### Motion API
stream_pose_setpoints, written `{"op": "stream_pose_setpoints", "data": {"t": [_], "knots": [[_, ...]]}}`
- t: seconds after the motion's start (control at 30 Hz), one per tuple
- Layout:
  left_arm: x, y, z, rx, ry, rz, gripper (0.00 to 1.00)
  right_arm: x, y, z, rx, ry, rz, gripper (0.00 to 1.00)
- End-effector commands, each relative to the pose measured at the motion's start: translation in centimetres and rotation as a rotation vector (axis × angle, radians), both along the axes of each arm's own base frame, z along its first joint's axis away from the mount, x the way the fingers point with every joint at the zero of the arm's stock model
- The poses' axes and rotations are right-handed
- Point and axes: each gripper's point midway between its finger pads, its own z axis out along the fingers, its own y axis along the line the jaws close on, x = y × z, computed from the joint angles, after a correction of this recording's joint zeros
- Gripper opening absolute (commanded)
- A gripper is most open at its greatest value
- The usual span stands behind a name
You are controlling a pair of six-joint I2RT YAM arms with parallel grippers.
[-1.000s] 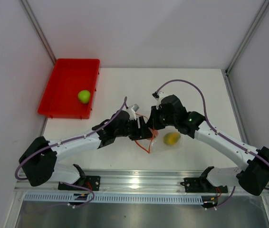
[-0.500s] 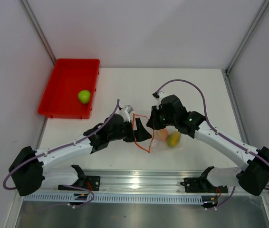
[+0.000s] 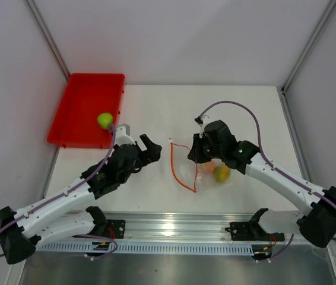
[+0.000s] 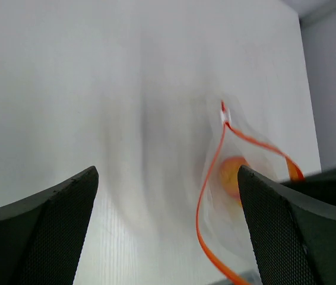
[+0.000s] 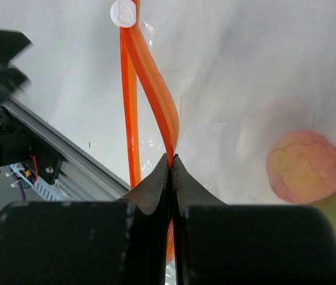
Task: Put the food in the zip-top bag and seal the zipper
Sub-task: Place the fake fruit in the zipper food storage bag, then pick up the fake fruit from the bin.
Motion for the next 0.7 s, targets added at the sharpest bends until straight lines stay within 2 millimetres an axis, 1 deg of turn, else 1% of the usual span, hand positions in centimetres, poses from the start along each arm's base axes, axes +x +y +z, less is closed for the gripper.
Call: {"op": "stream_pose_setpoints", "data": {"t": [0.0, 0.03, 0.07, 0.1, 0.13, 0.17, 0.2, 0.23, 0.3, 0.33, 0.37, 0.4, 0.43, 0.5, 0.53, 0.6, 0.63, 0.67], "knots": [[2.7, 5.2, 2.8, -0.004, -0.06, 0.344, 0.99, 0.1, -0.9, 0.8, -0.003, -0.037, -0.015, 0.0], [3.5, 6.6, 3.2, -0.01, -0.06, 0.408, 0.99, 0.0, -1.0, 0.8, -0.006, -0.04, -0.015, 0.0], [4.0, 7.2, 2.9, 0.0, -0.034, 0.438, 0.99, 0.0, -1.1, 0.7, -0.013, -0.038, -0.016, 0.0], [4.5, 7.7, 3.1, -0.015, -0.015, 0.462, 1.0, 0.0, -1.2, 0.7, -0.016, -0.043, -0.019, 0.0], [5.6, 9.5, 2.8, -0.053, 0.024, 0.543, 1.0, 0.0, -1.3, 0.8, -0.017, -0.047, -0.02, 0.0], [5.8, 9.4, 2.2, -0.074, 0.074, 0.529, 1.0, 0.0, -1.4, 0.8, -0.019, -0.046, -0.021, 0.0], [6.5, 9.8, 2.3, -0.08, 0.097, 0.549, 0.99, 0.0, -1.5, 0.7, -0.021, -0.046, -0.022, 0.0], [7.3, 11.1, 2.0, -0.103, 0.114, 0.605, 1.0, -0.1, -1.5, 0.8, -0.018, -0.047, -0.021, 0.0], [8.3, 11.6, 1.5, -0.13, 0.143, 0.643, 0.99, -0.1, -1.4, 0.8, -0.014, -0.048, -0.017, 0.0], [9.0, 12.6, 1.6, -0.167, 0.149, 0.696, 1.0, -0.1, -1.4, 0.7, -0.013, -0.045, -0.014, 0.0], [9.5, 12.8, 1.7, -0.19, 0.158, 0.714, 1.0, -0.2, -1.3, 0.7, -0.013, -0.043, -0.011, 0.0], [9.8, 13.2, 1.4, -0.199, 0.173, 0.736, 1.0, -0.2, -1.3, 0.6, -0.014, -0.041, -0.011, 0.0], [10.8, 14.1, 1.4, -0.229, 0.184, 0.786, 1.0, -0.2, -1.3, 0.7, -0.012, -0.042, -0.008, 0.0], [11.7, 14.6, 0.9, -0.251, 0.212, 0.818, 0.99, -0.2, -1.3, 0.6, -0.017, -0.041, -0.006, 0.0], [12.7, 15.5, 1.1, -0.267, 0.218, 0.851, 1.0, -0.2, -1.4, 0.6, -0.02, -0.042, -0.007, 0.0], [13.5, 16.4, 1.0, -0.266, 0.231, 0.884, 1.0, -0.2, -1.6, 0.4, -0.03, -0.041, -0.007, 0.0], [14.3, 17.3, 1.0, -0.26, 0.24, 0.914, 1.0, -0.2, -1.7, 0.2, -0.036, -0.041, -0.005, 0.0], [14.8, 17.7, 1.4, -0.266, 0.232, 0.926, 1.0, -0.2, -1.8, 0.1, -0.038, -0.041, -0.005, 0.0]]}}
